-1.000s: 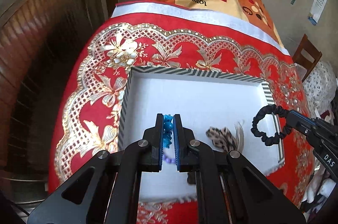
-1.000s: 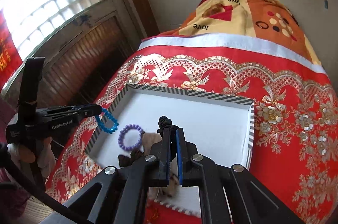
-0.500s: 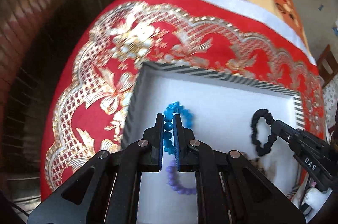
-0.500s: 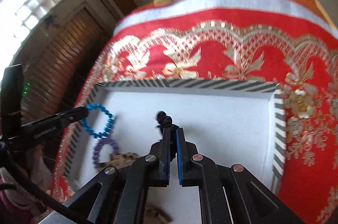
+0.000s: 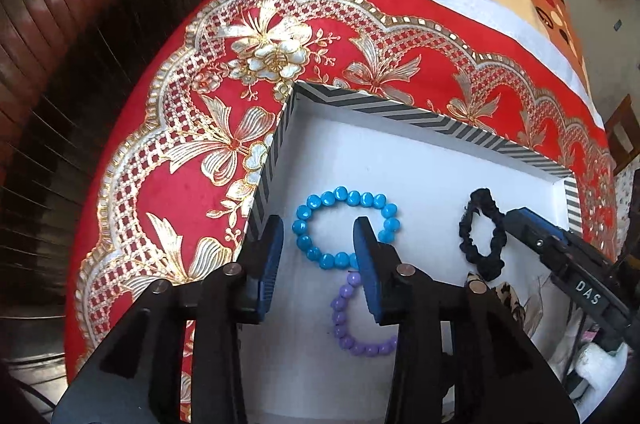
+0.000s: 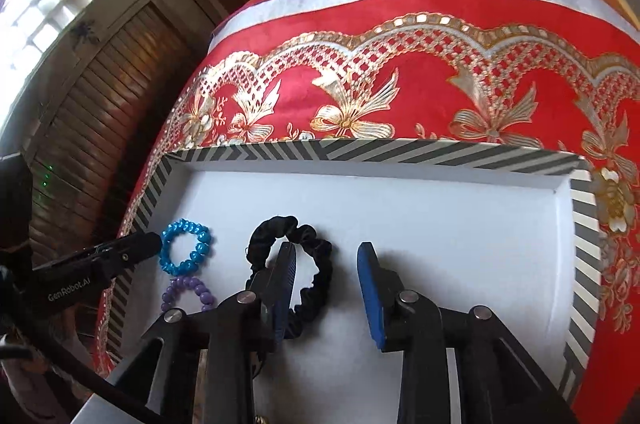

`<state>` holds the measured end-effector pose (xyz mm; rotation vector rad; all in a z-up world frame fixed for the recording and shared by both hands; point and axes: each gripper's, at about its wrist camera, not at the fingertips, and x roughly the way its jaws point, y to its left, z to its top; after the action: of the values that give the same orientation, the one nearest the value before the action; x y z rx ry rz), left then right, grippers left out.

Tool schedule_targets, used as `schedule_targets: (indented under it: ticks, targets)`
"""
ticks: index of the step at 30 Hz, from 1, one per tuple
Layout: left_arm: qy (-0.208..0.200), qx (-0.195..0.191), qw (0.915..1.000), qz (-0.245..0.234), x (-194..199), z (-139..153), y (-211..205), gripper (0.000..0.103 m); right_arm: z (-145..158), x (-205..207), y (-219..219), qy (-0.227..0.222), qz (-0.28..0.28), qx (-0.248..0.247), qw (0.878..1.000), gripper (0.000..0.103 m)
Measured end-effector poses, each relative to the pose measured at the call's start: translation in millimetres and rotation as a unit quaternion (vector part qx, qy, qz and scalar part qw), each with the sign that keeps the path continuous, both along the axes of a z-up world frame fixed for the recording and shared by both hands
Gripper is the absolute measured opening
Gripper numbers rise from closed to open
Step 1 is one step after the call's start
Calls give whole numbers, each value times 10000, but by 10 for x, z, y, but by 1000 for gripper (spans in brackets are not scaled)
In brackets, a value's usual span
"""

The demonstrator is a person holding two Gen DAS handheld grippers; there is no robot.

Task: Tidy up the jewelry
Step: 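Open both grippers to drop the blue bracelet and black scrunchie into the box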

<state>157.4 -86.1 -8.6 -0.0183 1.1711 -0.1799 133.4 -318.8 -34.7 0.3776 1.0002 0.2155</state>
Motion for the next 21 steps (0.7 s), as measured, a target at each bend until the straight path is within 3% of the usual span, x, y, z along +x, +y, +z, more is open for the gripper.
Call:
schedule_targets:
  ticks: [8,21]
  targets:
    - [-188,86,9998,-67,-243,151,-9,38,264,-339,-25,-262,-10,-221,9994,31]
    - [-670,38,9977,-76,-923,474,121,38,797,-1128,129,-723,-65,-648,9953,42]
